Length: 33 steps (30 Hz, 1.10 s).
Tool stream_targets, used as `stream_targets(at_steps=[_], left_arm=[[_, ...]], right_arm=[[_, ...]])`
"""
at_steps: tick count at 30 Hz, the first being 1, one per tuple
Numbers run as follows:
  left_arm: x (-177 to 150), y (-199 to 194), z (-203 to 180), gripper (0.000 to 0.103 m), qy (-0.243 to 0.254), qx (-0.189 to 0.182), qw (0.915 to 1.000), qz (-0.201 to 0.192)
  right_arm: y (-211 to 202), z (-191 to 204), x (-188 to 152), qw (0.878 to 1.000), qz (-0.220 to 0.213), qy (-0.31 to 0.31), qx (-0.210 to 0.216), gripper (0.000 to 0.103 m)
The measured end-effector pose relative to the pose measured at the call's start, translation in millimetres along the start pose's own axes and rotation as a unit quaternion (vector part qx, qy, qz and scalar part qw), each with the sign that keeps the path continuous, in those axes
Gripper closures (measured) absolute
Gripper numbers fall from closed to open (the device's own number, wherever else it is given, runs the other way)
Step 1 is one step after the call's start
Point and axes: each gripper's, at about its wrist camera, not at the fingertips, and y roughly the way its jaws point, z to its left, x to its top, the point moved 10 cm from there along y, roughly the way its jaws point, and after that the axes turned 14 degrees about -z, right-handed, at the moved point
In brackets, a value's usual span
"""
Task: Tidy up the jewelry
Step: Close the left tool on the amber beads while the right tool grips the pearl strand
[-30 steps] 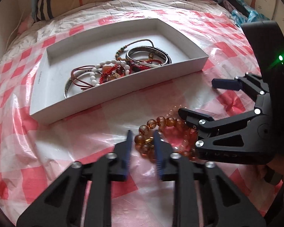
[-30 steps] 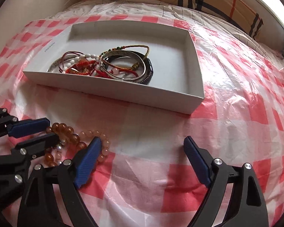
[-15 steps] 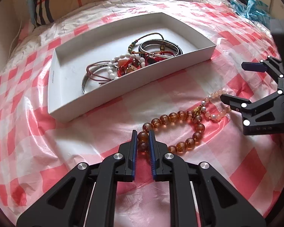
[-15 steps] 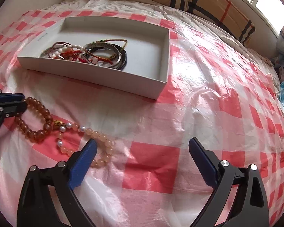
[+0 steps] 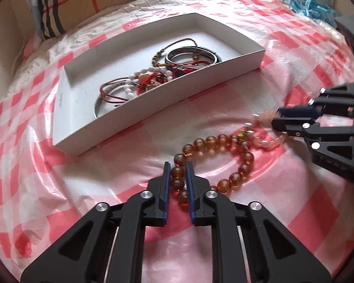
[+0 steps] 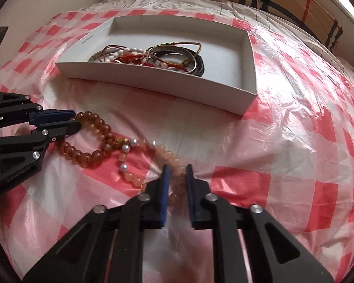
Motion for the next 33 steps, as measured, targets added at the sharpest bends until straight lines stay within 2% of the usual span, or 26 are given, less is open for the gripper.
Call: stream_targets(at_steps=[2, 4, 6, 9, 12, 15, 16, 18, 20, 26, 28, 33], left_arm=[[1, -6, -4, 0.092, -0.039, -0.044, 0.9983, 0.000], [7, -12, -5, 0.092, -0.068, -0.072, 0.9950, -0.012], [13, -19, -6, 0.092, -0.100, -0.102, 0.9894, -0.026], [24, -32, -6, 0.092, -0.141, -0.139, 0.9785, -0.057], [36, -44, -6, 0.092, -0.172, -0.167, 0.9670, -0.086], [45, -54, -7, 0.092, -0.177, -0.164, 0.9643, -0.108], [47, -57, -8, 0.092, -0.177, -0.161, 0.9642, -0.114], [52, -62, -9, 0.092, -0.176, -0.148, 0.9651, -0.126], [58, -66, -9, 0.092, -0.171, -0.135, 0.9661, -0.138], [67, -77, -6, 0.092, -0.128, -0.071, 0.9741, -0.172], [70, -80, -5, 0.092, -0.118, -0.056, 0.9750, -0.180], [73, -84, -3, 0.092, -0.098, -0.031, 0.9761, -0.191]], right_arm=[[-5, 4, -2, 0.999, -0.005, 0.039, 0.035, 0.094], [-14, 0, -2, 0.992, -0.019, 0.101, 0.075, 0.094], [-27, -5, 2, 0.977, -0.042, 0.171, 0.121, 0.094], [-44, -13, 10, 0.940, -0.079, 0.269, 0.195, 0.094], [-59, -14, 21, 0.900, -0.116, 0.330, 0.260, 0.094], [-67, -13, 35, 0.874, -0.136, 0.357, 0.301, 0.094], [-68, -11, 38, 0.870, -0.138, 0.360, 0.307, 0.094], [-67, -7, 40, 0.872, -0.139, 0.357, 0.303, 0.094], [-72, -14, 44, 0.870, -0.145, 0.359, 0.306, 0.094], [-84, -23, 56, 0.864, -0.185, 0.357, 0.303, 0.094], [-85, -27, 57, 0.860, -0.191, 0.361, 0.305, 0.094], [-83, -29, 59, 0.861, -0.194, 0.359, 0.304, 0.094]])
